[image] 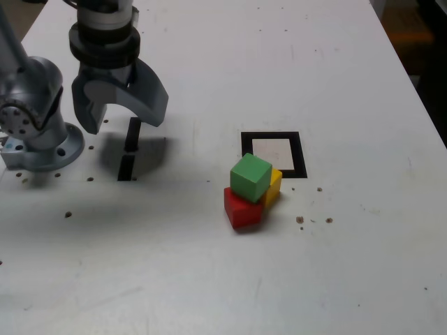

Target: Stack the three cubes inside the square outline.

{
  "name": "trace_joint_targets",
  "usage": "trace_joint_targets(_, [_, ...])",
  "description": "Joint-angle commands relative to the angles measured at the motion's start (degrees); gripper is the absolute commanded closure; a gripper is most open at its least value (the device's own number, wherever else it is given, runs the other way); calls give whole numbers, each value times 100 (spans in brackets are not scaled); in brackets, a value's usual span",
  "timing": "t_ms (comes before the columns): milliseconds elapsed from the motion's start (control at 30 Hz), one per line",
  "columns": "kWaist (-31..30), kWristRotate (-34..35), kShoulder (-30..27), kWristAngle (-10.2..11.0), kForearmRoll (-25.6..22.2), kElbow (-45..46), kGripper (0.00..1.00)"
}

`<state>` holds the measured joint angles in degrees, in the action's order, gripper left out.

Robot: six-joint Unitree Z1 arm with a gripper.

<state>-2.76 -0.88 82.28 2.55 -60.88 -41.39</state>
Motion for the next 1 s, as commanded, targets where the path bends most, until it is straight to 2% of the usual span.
trace_joint_targets(0, [12,-4,-26,7,11,8,1])
trace_joint_targets(300, [12,16,-113,22,-46,-32,3])
trace_joint_targets(400, [-117,92,-436,26,-428,-574,3])
trace_joint_targets(467, [-436,190,-440,65,-779,-1301,3])
trace_joint_targets(600, [-1109,418,-20,223,-1411,-2640,2])
trace_joint_targets(733, [-1759,485,719,396,-2172,-4145,2])
trace_joint_targets(967, [-2254,-41,1671,327,-2438,-5706,2])
